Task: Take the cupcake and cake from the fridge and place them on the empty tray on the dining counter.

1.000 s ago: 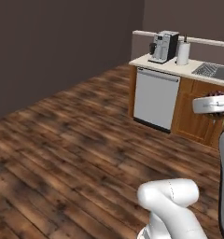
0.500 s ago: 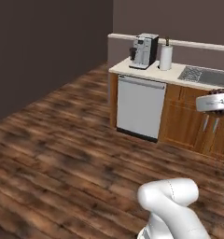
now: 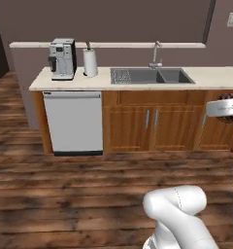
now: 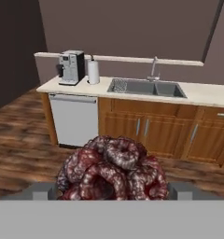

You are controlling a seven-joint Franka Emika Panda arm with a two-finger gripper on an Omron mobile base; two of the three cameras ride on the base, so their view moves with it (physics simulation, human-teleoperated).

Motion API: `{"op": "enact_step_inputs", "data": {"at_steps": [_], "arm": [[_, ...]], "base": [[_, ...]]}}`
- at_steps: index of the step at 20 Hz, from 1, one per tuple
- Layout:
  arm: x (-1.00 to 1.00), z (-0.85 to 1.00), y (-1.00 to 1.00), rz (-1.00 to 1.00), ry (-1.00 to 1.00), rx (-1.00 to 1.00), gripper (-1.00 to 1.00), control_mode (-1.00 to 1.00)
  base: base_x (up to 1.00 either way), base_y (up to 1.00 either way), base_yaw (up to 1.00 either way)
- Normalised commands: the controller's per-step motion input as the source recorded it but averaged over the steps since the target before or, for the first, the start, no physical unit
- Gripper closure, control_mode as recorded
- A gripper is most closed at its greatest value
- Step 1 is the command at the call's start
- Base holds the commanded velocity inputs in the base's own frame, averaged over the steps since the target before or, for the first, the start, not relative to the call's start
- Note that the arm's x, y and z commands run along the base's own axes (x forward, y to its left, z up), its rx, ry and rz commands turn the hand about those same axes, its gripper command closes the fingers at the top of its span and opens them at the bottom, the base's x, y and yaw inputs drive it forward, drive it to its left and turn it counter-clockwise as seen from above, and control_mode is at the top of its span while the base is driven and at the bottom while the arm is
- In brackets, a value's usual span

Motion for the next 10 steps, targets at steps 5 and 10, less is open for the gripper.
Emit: {"op": "enact_step_inputs", "data": {"at_steps": [5,10], "arm": [[0.00,0.00,0.00,0.00,0.00,0.00,1.00,1.00],[0.00,0.00,0.00,0.00,0.00,0.00,1.00,1.00]], "base": [[0.73,1.00,-0.17],[0.79,1.00,-0.17]]}}
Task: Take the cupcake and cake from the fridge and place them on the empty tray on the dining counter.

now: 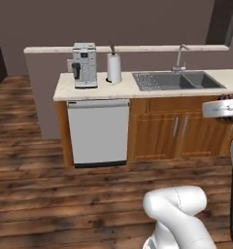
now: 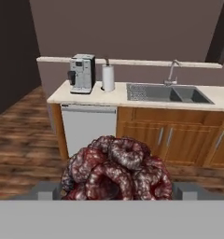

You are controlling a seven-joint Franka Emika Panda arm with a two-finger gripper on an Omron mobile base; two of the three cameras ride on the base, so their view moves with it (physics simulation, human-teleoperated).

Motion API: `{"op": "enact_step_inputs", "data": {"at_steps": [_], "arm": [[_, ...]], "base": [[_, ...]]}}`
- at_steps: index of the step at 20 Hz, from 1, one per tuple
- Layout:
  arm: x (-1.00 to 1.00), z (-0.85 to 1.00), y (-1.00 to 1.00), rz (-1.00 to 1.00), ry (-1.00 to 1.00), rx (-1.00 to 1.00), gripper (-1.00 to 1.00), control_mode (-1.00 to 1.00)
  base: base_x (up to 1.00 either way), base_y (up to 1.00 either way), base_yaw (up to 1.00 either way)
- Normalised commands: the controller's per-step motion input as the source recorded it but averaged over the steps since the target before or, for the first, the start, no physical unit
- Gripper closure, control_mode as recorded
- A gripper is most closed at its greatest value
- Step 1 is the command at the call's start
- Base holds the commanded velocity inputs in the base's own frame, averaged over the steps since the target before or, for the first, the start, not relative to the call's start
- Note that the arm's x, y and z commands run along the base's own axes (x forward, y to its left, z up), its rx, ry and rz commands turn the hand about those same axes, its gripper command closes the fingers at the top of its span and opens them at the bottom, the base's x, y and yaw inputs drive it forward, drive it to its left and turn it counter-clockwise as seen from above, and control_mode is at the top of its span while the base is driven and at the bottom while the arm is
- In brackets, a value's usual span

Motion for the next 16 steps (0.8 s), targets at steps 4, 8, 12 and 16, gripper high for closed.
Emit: {"op": "enact_step_inputs", "data": {"at_steps": [4,8,12,16], "arm": [[0.00,0.00,0.00,0.00,0.00,0.00,1.00,1.00],[0.00,0.00,0.00,0.00,0.00,0.00,1.00,1.00],[0.00,0.00,0.00,0.00,0.00,0.00,1.00,1.00],[0.00,0.00,0.00,0.00,0.00,0.00,1.00,1.00]], "base": [[0.28,1.00,-0.03],[0.03,1.00,0.00],[0.19,1.00,0.00],[0.87,1.00,-0.07]]}}
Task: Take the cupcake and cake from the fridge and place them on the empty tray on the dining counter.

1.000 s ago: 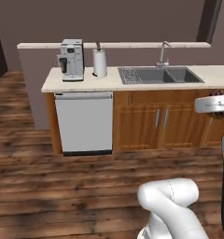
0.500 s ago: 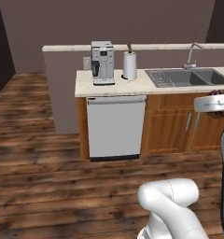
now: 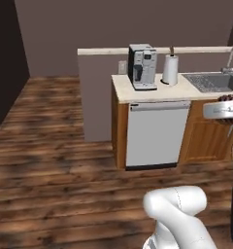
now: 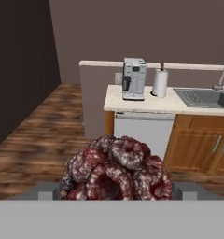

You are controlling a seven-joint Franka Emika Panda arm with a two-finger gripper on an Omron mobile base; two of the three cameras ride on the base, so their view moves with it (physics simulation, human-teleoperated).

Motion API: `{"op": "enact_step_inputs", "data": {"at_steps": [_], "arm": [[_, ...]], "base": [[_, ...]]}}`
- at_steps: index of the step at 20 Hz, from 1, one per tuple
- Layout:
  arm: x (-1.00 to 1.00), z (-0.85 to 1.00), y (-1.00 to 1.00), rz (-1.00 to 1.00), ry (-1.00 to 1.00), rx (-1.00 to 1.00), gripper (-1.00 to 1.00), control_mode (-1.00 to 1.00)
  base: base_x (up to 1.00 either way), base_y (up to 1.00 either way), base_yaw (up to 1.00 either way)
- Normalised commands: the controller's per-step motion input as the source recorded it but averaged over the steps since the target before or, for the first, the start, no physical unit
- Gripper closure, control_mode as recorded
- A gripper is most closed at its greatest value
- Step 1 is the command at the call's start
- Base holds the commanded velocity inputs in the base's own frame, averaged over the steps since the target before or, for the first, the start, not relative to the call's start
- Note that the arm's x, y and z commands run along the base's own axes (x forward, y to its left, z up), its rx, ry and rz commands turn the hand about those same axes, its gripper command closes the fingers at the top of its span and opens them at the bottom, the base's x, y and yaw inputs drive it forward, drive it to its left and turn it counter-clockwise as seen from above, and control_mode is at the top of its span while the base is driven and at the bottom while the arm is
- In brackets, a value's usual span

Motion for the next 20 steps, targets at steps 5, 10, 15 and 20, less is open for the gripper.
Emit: {"op": "enact_step_inputs", "data": {"at_steps": [5,10,15,20], "arm": [[0.00,0.00,0.00,0.00,0.00,0.00,1.00,1.00],[0.00,0.00,0.00,0.00,0.00,0.00,1.00,1.00],[0.00,0.00,0.00,0.00,0.00,0.00,1.00,1.00],[0.00,0.00,0.00,0.00,0.00,0.00,1.00,1.00]], "base": [[1.00,1.00,-0.17],[1.00,1.00,-0.15],[1.00,1.00,-0.15],[1.00,1.00,-0.18]]}}
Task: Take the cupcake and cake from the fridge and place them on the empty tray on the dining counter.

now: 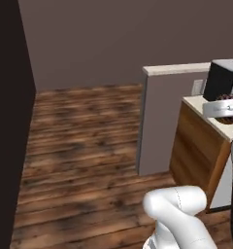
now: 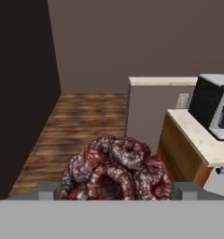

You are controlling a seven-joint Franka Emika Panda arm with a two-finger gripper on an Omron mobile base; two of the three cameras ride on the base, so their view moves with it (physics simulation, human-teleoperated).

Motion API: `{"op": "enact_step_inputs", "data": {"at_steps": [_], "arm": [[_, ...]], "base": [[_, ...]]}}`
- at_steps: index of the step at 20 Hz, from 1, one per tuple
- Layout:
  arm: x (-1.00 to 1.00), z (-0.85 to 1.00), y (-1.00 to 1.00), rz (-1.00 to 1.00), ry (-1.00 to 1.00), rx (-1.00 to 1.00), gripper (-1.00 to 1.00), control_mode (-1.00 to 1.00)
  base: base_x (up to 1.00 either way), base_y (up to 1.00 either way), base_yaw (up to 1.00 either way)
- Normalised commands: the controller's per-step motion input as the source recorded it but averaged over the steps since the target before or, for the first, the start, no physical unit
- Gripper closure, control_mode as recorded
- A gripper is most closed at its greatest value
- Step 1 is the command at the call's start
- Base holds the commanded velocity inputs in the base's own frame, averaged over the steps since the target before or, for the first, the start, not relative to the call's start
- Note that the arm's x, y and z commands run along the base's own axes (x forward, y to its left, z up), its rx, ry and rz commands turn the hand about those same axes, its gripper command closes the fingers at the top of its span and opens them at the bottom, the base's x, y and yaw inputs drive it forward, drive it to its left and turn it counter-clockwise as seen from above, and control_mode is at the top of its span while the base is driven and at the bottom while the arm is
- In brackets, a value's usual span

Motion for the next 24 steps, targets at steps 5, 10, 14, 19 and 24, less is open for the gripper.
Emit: {"op": "enact_step_inputs", "data": {"at_steps": [5,10,14,19,24], "arm": [[0.00,0.00,0.00,0.00,0.00,0.00,1.00,1.00],[0.00,0.00,0.00,0.00,0.00,0.00,1.00,1.00],[0.00,0.00,0.00,0.00,0.00,0.00,1.00,1.00],[0.00,0.00,0.00,0.00,0.00,0.00,1.00,1.00],[0.00,0.00,0.00,0.00,0.00,0.00,1.00,1.00]], "base": [[1.00,1.00,-0.18],[1.00,0.91,-0.14],[1.00,0.21,0.00],[1.00,0.01,0.00],[1.00,0.11,-0.04]]}}
